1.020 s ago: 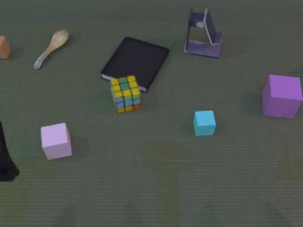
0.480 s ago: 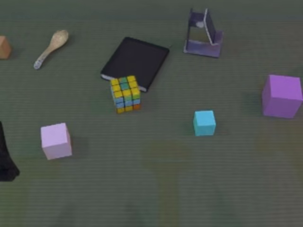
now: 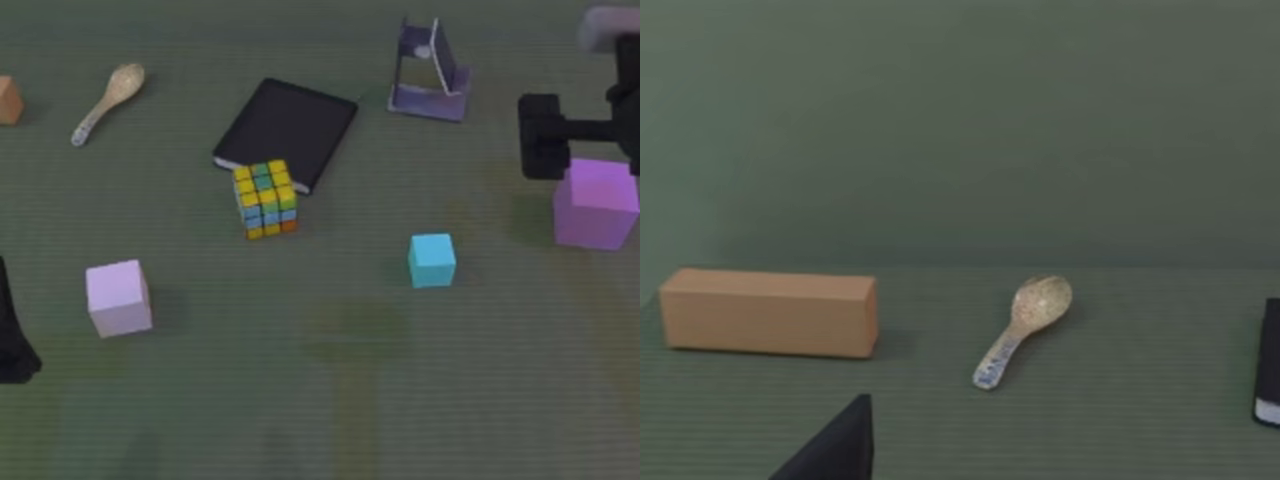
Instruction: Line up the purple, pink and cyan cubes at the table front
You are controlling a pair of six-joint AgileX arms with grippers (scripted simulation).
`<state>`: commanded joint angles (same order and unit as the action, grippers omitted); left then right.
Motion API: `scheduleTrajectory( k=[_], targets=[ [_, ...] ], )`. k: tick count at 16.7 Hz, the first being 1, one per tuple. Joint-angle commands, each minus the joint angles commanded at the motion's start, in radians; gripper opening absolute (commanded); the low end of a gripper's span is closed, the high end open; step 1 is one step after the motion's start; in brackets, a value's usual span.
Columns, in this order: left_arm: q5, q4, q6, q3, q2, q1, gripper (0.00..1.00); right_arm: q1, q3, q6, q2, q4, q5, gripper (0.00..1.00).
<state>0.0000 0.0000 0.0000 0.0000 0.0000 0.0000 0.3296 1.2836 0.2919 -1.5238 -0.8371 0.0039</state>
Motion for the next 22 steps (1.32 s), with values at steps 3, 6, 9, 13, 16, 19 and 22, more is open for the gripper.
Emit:
scheduleTrajectory(
  k=[3,6,9,13,16,19,22],
  targets=[
    [0.000,0.000,0.000,0.000,0.000,0.000,1.00,0.065,0.252,0.055,-0.318,-0.162,-0.001,1.00],
    [0.000,0.000,0.000,0.000,0.000,0.000,1.00,0.119,0.463,0.101,-0.559,-0.289,-0.001,1.00],
    [0.000,0.000,0.000,0.000,0.000,0.000,1.00,0.157,0.614,0.133,-0.709,-0.372,-0.001,1.00],
    [0.000,0.000,0.000,0.000,0.000,0.000,1.00,0.175,0.689,0.149,-0.773,-0.409,0.000,1.00],
    [0.000,0.000,0.000,0.000,0.000,0.000,1.00,0.175,0.689,0.149,-0.773,-0.409,0.000,1.00],
    [0.000,0.000,0.000,0.000,0.000,0.000,1.00,0.172,0.672,0.146,-0.777,-0.391,0.000,1.00],
    [0.000,0.000,0.000,0.000,0.000,0.000,1.00,0.174,0.605,0.147,-0.806,-0.291,0.001,1.00]
  ],
)
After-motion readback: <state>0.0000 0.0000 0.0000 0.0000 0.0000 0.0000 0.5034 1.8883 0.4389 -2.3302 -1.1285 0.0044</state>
